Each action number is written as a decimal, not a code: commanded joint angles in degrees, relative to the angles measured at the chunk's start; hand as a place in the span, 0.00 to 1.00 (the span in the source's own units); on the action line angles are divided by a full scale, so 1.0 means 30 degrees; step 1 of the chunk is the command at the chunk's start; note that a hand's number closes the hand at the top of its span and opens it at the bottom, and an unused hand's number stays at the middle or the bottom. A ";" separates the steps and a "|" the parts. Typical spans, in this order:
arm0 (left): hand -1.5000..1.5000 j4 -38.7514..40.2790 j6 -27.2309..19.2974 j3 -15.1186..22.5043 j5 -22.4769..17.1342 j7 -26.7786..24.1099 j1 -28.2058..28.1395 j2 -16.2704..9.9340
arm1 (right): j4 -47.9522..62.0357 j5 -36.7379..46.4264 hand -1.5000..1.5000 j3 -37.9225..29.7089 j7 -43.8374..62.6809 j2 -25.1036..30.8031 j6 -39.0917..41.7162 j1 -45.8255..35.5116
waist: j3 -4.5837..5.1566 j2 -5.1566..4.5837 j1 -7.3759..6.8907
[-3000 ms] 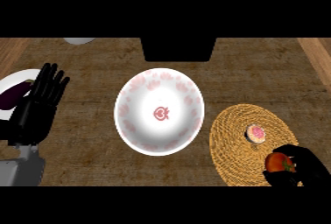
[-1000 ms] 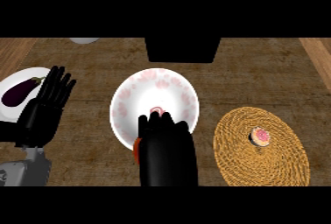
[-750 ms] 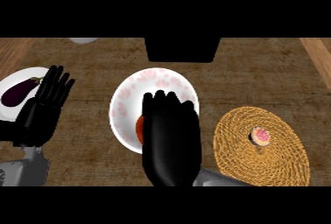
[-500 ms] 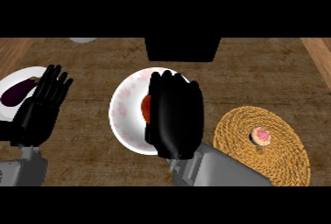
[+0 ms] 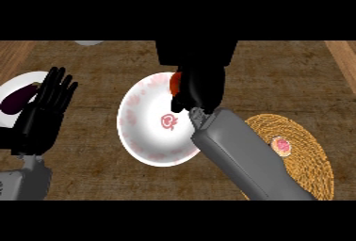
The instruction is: Pick the tomato from the placemat and place it in the bowl
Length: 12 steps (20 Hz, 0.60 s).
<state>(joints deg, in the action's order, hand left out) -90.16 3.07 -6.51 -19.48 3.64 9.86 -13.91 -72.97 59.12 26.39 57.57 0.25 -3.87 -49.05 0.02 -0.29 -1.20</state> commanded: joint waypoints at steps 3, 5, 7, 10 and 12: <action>0.50 -0.0116 0.0322 -0.0172 -0.0204 -0.0001 -0.0221 -0.0020 | 0.5241 -0.1864 1.00 -0.2213 -0.2618 0.0086 -0.0261 -0.0235 | -0.0003 -0.0070 -0.0019; 0.50 -0.1171 0.0312 0.0214 -0.0152 0.0024 -0.1260 0.0304 | 0.6705 -0.2073 1.00 -0.3154 -0.2229 -0.0078 -0.3173 0.0227 | -0.0017 -0.0071 -0.0269; 0.50 -0.0088 0.0235 0.0109 0.0152 0.0021 0.0001 0.0065 | 0.7958 -0.4064 1.00 -0.2655 -0.2233 -0.0079 -0.4285 0.0164 | -0.0016 -0.0177 -0.0401; 0.50 0.0254 0.1023 -0.0254 -0.0055 -0.0498 -0.0199 -0.0384 | 0.9724 -0.6576 0.00 -0.3492 -0.5657 -0.0081 -0.3090 -0.0880 | -0.0015 -0.0198 -0.0478; 0.50 -0.0172 -0.0042 0.0692 0.0754 -0.0789 -0.0369 0.0928 | 1.0494 -0.6472 0.00 -0.4262 -0.8414 -0.0081 -0.4878 -0.0660 | -0.0024 -0.0170 -0.0290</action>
<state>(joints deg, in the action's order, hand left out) -90.77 4.04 -6.16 -19.01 3.00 9.47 -13.42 -46.63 43.79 16.50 42.45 0.04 -13.83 -51.33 -0.03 -0.75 -2.24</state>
